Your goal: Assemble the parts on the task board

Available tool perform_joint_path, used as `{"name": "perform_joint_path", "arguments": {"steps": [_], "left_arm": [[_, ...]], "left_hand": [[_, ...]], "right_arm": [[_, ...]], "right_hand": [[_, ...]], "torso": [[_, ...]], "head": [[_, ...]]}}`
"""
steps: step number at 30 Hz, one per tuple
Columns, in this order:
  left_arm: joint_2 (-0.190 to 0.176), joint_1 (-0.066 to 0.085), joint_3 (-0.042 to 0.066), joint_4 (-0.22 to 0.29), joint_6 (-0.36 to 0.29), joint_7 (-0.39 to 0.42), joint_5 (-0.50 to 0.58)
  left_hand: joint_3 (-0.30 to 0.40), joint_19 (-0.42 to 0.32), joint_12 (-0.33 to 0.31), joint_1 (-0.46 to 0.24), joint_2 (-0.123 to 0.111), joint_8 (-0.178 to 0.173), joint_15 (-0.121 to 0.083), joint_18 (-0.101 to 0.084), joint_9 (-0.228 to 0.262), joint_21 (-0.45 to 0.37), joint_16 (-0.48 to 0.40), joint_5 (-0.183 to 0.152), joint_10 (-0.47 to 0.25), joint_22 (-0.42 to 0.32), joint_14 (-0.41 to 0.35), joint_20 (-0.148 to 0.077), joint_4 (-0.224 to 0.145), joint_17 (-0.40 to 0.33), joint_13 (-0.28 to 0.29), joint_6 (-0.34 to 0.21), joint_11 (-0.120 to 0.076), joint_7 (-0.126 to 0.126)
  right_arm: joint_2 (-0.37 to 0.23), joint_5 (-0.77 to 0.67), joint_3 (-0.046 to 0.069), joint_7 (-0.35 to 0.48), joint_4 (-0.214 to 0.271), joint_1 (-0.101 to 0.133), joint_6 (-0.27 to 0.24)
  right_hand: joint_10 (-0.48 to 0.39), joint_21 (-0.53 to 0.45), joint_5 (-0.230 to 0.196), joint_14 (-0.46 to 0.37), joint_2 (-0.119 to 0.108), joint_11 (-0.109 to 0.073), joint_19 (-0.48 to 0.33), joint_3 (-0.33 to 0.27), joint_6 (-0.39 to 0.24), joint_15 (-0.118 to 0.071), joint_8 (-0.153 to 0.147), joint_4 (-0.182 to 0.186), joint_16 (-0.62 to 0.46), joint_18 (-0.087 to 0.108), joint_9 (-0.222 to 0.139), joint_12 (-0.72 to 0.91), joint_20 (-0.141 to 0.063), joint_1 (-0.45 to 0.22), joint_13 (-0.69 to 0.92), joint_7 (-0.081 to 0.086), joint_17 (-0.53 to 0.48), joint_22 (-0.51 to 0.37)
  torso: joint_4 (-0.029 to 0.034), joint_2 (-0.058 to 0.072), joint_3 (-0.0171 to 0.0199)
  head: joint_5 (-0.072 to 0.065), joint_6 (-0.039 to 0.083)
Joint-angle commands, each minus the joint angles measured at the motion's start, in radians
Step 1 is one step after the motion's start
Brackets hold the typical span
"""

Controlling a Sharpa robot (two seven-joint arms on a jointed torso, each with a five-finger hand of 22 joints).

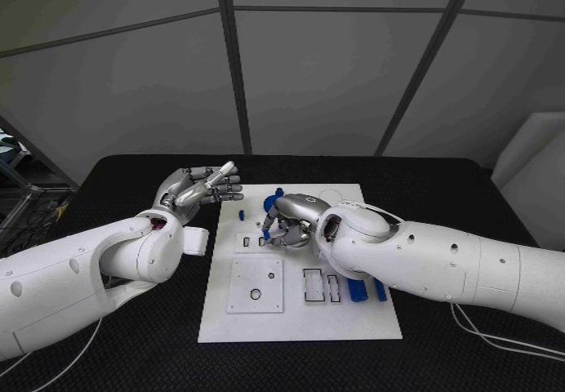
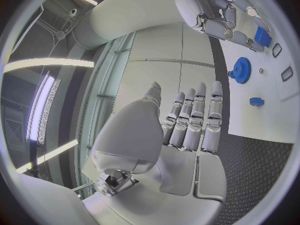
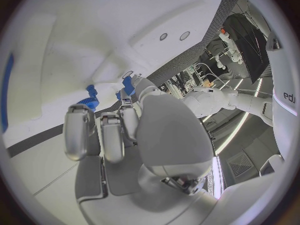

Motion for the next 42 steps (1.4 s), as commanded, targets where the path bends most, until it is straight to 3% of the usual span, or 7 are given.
{"name": "perform_joint_path", "arguments": {"steps": [1, 25, 42], "left_arm": [[0.000, 0.002, 0.001, 0.001, 0.014, -0.002, -0.003], [0.000, 0.002, 0.001, 0.001, 0.016, -0.005, -0.003], [0.002, 0.002, 0.001, 0.000, 0.018, -0.006, -0.003]], "left_hand": [[-0.006, 0.004, -0.006, 0.000, 0.007, -0.006, 0.001, 0.051, -0.001, -0.005, -0.004, -0.005, -0.005, -0.001, -0.002, 0.004, -0.003, 0.001, -0.001, 0.002, 0.001, -0.001], [-0.007, 0.004, -0.005, 0.000, 0.006, -0.006, 0.001, 0.051, -0.001, -0.005, -0.005, -0.005, -0.005, -0.001, -0.002, 0.004, -0.003, 0.001, -0.001, 0.002, 0.001, -0.001], [-0.008, 0.003, -0.006, 0.000, 0.006, -0.006, 0.002, 0.051, -0.002, -0.006, -0.006, -0.005, -0.006, -0.002, -0.003, 0.005, -0.003, 0.002, -0.001, 0.001, 0.002, 0.000]], "right_arm": [[0.001, -0.028, 0.000, -0.016, 0.002, 0.001, 0.030], [0.006, -0.043, 0.000, -0.043, -0.010, 0.000, 0.090], [0.006, -0.047, 0.000, -0.046, -0.009, 0.000, 0.099]], "right_hand": [[-0.008, -0.001, 0.003, 0.097, 0.003, 0.001, -0.006, -0.001, 0.008, -0.003, 0.000, -0.003, 0.002, -0.011, 0.023, -0.004, -0.002, -0.010, 0.013, -0.001, 0.225, 0.034], [-0.015, -0.007, -0.009, 0.095, -0.007, 0.003, -0.013, -0.007, 0.000, -0.002, -0.009, 0.003, 0.000, -0.009, 0.024, -0.015, -0.001, -0.030, 0.005, 0.002, 0.219, 0.023], [-0.036, -0.022, -0.014, 0.092, -0.027, 0.019, -0.028, -0.012, -0.046, 0.010, -0.047, 0.010, -0.007, -0.004, 0.017, -0.046, 0.009, -0.050, -0.020, 0.021, 0.206, 0.001]], "torso": [[0.0004, 0.000, 0.0001], [0.0008, 0.000, 0.0002], [0.0009, -0.001, 0.0001]], "head": [[0.001, -0.003], [0.001, -0.006], [-0.001, -0.010]]}}
